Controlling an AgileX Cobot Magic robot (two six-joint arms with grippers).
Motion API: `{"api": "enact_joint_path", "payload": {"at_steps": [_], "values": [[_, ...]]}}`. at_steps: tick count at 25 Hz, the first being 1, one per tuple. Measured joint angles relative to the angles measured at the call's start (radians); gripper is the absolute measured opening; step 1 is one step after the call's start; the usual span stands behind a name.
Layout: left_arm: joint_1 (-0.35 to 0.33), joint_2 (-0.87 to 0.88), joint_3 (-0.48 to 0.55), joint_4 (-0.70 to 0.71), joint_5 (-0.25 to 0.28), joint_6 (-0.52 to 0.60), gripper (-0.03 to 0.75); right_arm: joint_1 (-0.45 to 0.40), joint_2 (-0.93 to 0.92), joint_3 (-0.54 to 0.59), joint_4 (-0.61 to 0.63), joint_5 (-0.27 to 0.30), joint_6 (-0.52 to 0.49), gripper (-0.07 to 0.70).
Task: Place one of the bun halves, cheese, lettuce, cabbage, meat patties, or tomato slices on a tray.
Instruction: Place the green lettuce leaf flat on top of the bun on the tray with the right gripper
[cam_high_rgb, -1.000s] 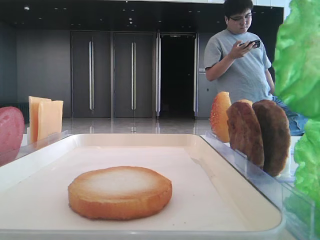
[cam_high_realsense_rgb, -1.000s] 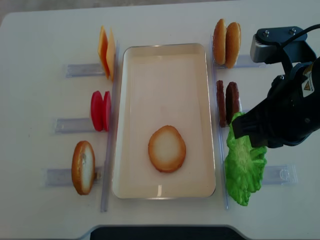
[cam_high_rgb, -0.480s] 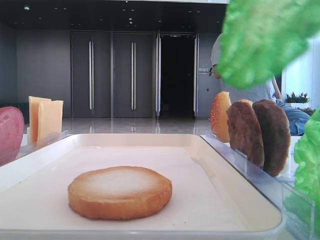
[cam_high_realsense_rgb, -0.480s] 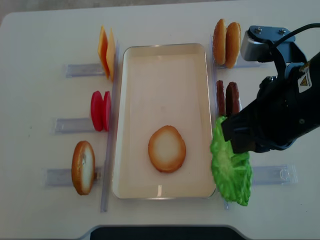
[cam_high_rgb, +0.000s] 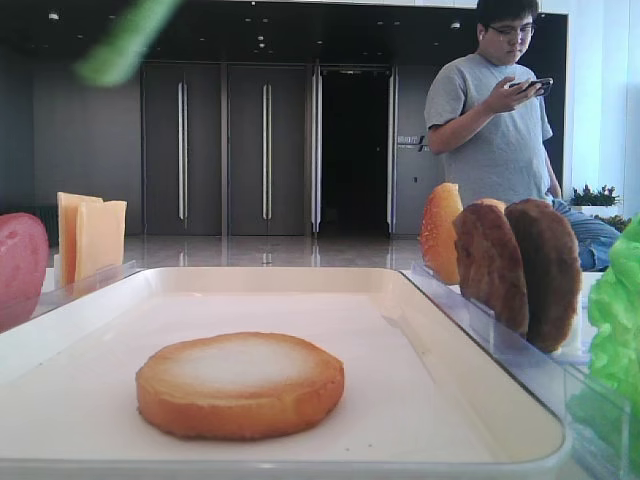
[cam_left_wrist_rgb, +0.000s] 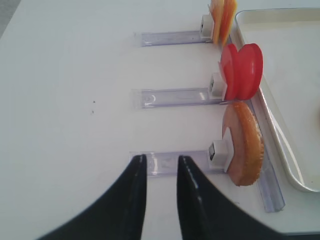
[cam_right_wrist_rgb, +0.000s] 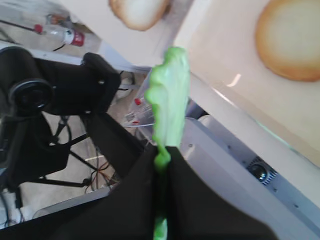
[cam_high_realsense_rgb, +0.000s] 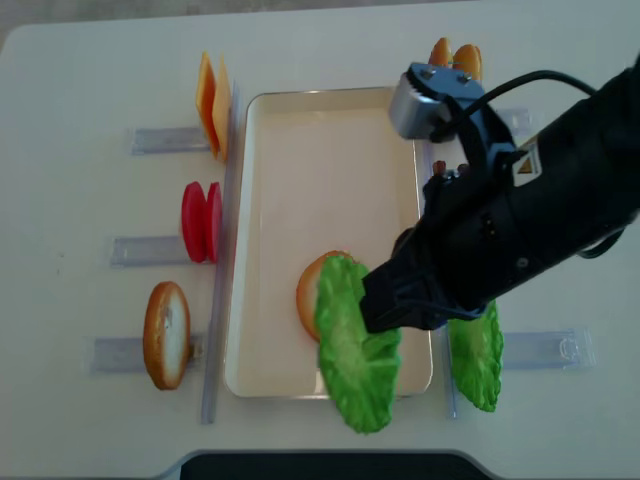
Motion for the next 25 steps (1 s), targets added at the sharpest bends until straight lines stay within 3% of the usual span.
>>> {"api": "enact_joint_path", "payload": {"at_steps": [4, 11, 17, 25], "values": [[0.0, 0.0, 0.0, 0.0, 0.0, 0.0, 0.159, 0.0, 0.096, 0.0, 0.18, -0.013, -0.196, 0.032], [0.0, 0.0, 0.0, 0.0, 0.0, 0.0, 0.159, 0.0, 0.249, 0.0, 0.36, -0.04, -0.447, 0.032], [0.0, 0.0, 0.0, 0.0, 0.0, 0.0, 0.159, 0.0, 0.328, 0.0, 0.449, -0.09, -0.641, 0.032], [0.0, 0.0, 0.0, 0.001, 0.0, 0.0, 0.159, -0.004, 0.385, 0.0, 0.471, -0.166, -0.766, 0.032]]}}
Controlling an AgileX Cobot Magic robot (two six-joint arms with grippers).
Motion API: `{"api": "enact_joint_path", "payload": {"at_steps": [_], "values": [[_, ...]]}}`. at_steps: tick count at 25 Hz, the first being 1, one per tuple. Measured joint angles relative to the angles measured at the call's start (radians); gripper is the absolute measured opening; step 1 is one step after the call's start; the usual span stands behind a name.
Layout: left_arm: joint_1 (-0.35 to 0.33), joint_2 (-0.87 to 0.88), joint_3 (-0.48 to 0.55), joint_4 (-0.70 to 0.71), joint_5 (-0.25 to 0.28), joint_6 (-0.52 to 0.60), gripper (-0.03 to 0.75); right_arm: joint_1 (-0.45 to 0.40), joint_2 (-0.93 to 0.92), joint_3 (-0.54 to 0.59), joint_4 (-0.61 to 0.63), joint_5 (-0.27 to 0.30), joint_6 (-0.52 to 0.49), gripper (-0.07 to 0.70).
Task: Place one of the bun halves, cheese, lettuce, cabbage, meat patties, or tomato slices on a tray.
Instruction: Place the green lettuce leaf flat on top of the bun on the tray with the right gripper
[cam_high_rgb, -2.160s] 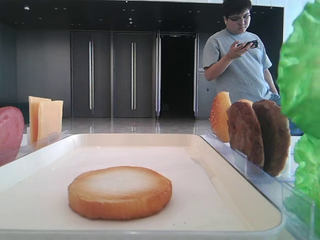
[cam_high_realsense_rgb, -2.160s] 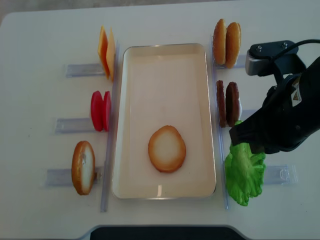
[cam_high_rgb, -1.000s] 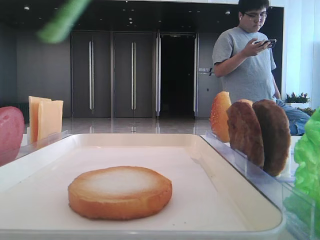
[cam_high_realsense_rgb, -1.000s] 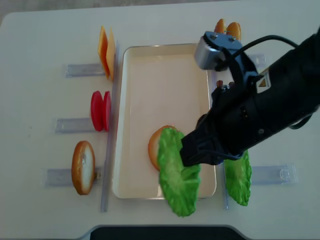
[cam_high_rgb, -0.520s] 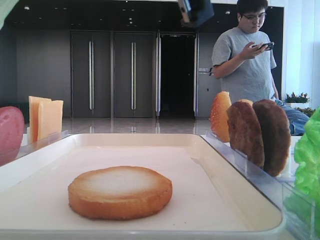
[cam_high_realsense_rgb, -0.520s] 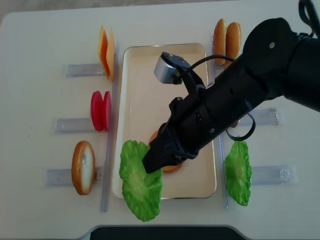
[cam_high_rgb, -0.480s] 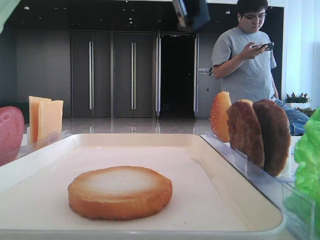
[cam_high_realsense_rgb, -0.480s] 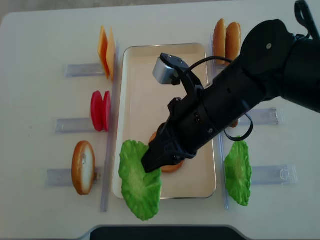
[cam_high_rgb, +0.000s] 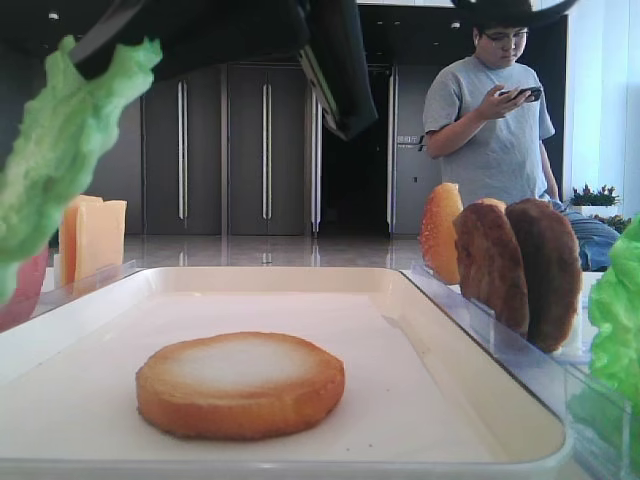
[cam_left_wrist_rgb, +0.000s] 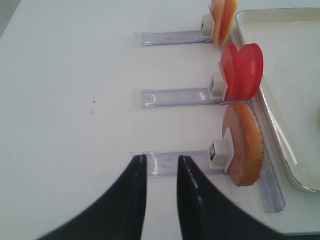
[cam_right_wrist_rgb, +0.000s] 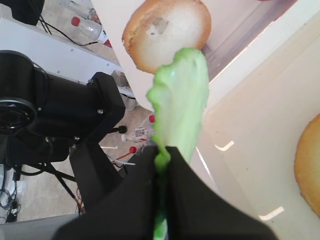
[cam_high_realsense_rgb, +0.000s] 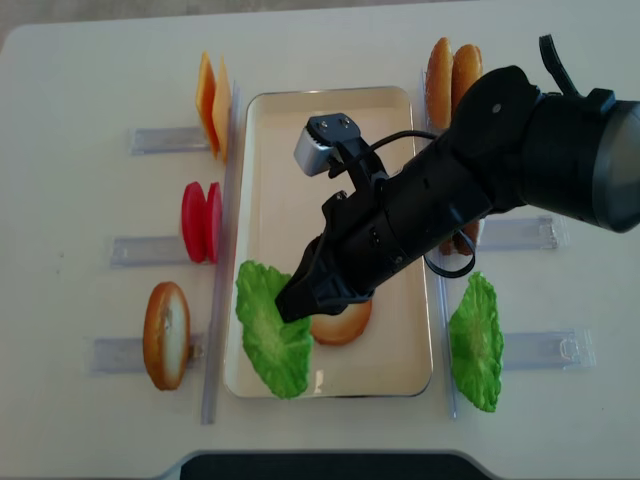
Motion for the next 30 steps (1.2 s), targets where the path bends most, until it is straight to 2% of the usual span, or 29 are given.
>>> {"api": "enact_joint_path", "payload": {"at_steps": [13, 30], "values": [[0.0, 0.0, 0.0, 0.0, 0.0, 0.0, 0.159, -0.125, 0.052, 0.0, -0.001, 0.008, -0.059, 0.032], [0.0, 0.0, 0.0, 0.002, 0.0, 0.0, 0.159, -0.13, 0.107, 0.0, -0.028, -0.004, -0.069, 0.032]]}}
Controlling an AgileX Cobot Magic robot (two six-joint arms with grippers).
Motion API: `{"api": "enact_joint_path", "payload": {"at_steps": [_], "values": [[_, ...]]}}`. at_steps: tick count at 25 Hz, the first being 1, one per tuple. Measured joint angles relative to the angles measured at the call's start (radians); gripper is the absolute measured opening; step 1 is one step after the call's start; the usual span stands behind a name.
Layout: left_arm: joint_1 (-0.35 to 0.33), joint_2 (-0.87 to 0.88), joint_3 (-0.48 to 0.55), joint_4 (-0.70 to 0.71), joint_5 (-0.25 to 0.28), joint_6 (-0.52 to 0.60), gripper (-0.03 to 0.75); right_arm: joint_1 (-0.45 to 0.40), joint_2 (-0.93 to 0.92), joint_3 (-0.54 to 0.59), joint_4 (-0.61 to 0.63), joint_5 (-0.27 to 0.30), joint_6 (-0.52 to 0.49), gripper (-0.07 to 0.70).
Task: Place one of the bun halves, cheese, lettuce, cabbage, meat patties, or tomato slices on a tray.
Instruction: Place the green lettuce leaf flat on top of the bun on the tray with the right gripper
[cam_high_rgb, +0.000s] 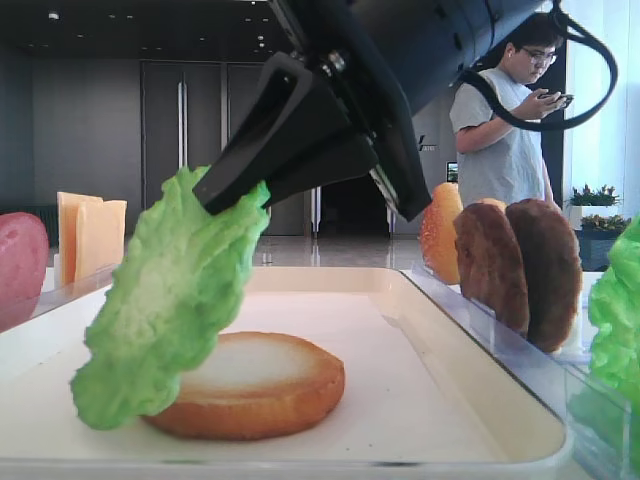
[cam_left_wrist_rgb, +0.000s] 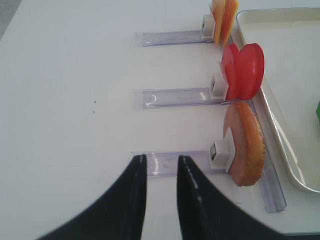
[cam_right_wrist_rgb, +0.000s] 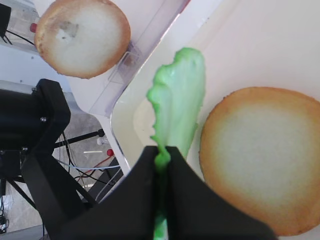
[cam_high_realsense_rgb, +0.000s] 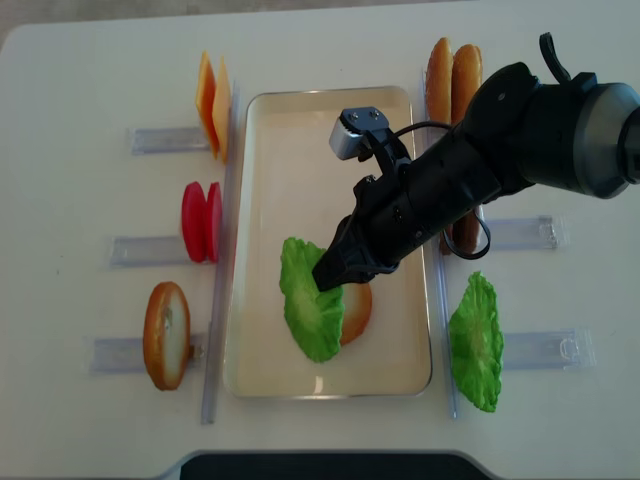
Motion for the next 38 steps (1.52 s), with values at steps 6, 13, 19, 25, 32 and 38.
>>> {"api": "enact_joint_path", "payload": {"at_steps": [6, 13, 19, 25, 32, 38], "values": [[0.0, 0.0, 0.0, 0.0, 0.0, 0.0, 0.159, 0.0, 0.0, 0.0, -0.003, 0.0, -0.001, 0.032], [0.0, 0.0, 0.0, 0.0, 0.0, 0.0, 0.159, 0.0, 0.0, 0.0, -0.007, -0.001, -0.001, 0.032], [0.0, 0.0, 0.0, 0.0, 0.0, 0.0, 0.159, 0.0, 0.0, 0.0, -0.022, -0.001, -0.001, 0.032], [0.0, 0.0, 0.0, 0.0, 0.0, 0.0, 0.159, -0.047, 0.0, 0.0, -0.039, 0.002, 0.015, 0.032], [0.0, 0.0, 0.0, 0.0, 0.0, 0.0, 0.159, -0.067, 0.0, 0.0, -0.054, 0.009, 0.035, 0.032], [0.0, 0.0, 0.0, 0.0, 0.0, 0.0, 0.159, -0.067, 0.0, 0.0, -0.054, 0.009, 0.036, 0.032]]}}
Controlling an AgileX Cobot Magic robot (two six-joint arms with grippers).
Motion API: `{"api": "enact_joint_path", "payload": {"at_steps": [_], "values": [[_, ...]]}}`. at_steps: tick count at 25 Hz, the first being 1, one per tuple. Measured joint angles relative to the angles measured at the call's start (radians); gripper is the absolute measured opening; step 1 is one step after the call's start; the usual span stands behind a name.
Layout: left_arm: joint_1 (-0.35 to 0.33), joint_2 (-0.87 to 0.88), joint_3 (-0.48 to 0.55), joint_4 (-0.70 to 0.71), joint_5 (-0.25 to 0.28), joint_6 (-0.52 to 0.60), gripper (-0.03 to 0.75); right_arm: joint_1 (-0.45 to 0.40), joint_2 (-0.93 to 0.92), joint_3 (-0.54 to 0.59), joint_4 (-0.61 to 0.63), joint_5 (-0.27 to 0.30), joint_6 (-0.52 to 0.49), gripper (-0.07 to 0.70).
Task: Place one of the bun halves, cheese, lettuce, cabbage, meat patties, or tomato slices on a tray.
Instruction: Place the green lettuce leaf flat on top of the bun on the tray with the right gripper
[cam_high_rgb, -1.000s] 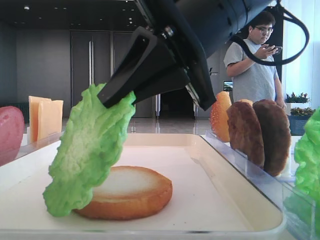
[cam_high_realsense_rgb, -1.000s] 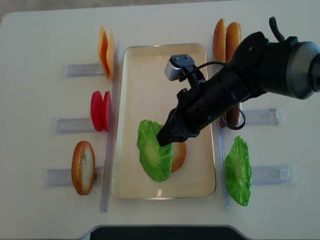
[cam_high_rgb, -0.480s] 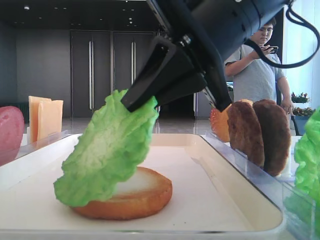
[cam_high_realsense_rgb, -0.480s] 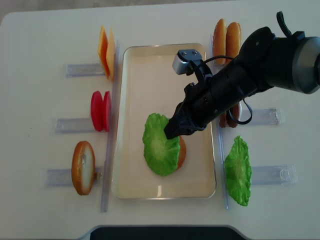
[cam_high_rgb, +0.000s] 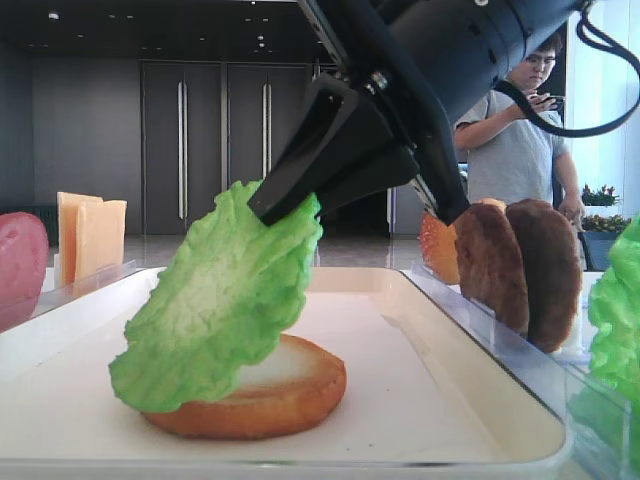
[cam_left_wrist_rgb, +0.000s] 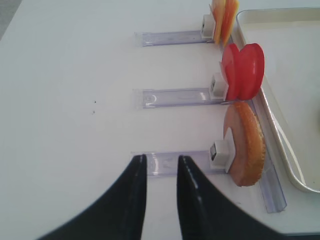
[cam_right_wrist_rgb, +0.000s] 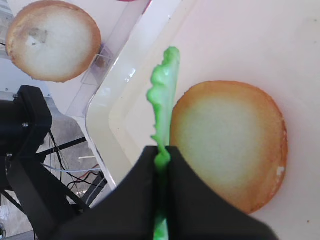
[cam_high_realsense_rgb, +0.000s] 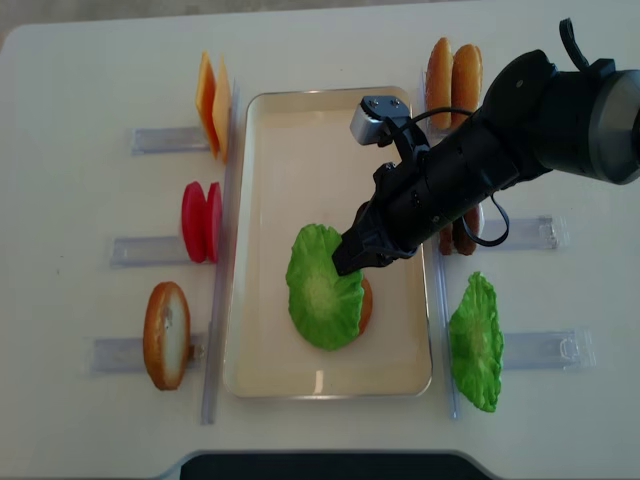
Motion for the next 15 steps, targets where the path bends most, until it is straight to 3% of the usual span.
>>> {"api": "enact_joint_path", "payload": {"at_steps": [7, 15], "values": [[0.0, 0.0, 0.0, 0.0, 0.0, 0.0, 0.159, 0.0, 0.0, 0.0, -0.015, -0.001, 0.0, 0.073], [0.0, 0.0, 0.0, 0.0, 0.0, 0.0, 0.159, 0.0, 0.0, 0.0, -0.05, -0.001, 0.0, 0.305]]}}
